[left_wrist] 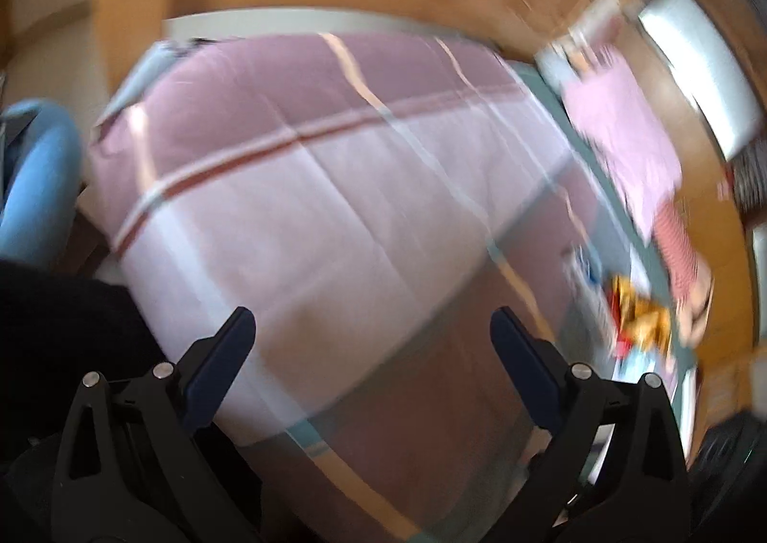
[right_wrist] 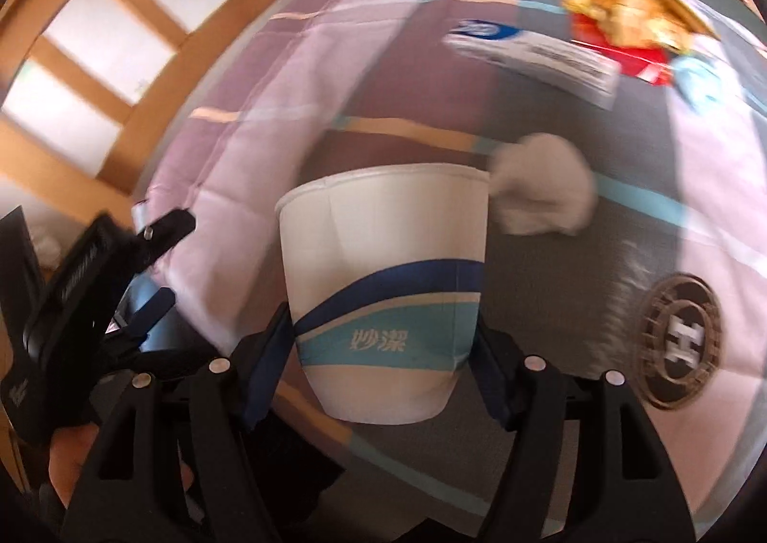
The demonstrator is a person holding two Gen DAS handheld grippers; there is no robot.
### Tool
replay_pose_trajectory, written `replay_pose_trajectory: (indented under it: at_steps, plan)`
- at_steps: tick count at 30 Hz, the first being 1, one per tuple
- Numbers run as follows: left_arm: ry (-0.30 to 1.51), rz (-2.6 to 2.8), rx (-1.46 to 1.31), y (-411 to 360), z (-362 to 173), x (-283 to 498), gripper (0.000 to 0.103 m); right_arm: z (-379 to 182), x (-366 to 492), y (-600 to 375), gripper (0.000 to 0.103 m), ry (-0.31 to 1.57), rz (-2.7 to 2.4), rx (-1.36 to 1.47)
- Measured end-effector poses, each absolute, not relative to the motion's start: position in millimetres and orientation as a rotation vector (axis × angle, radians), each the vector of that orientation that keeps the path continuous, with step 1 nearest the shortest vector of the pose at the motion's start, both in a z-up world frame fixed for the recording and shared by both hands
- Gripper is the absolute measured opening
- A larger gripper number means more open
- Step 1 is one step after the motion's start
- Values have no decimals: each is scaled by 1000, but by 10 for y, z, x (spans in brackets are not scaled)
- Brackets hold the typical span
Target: Collect trash
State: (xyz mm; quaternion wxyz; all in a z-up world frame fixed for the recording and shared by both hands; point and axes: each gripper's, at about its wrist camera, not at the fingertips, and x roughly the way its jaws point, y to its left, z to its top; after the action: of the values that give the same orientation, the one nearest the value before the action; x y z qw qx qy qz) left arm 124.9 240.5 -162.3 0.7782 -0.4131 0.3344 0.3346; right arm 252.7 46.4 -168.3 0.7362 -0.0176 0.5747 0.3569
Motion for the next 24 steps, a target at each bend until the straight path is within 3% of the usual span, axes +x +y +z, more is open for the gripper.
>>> replay_pose_trajectory:
  at_steps: [2,8,14,17,20,24]
  plan:
    - [706,742,-930,2451,-1636,1193,98,-1643,2526,573,78,1241,814,-46]
    - [779,708,-932,2456,-1737,1278,98,-1384,2860,367,78,1003,576,51]
    - [808,675,-906,2383,-1758,1348,98,-1921,3331,317,77,1149,334,2]
    - [824,667,-899,2370,-1777,1384,98,-2055,3301,441,57,1165,362,-44]
    - [828,668,-902,2363,-1791,1396,98,-2045,3288,491,29,1150,393,-42]
    - [830,662,-882,2349,-1788,1422,98,-1952,3314,346,24,1132,352,-1]
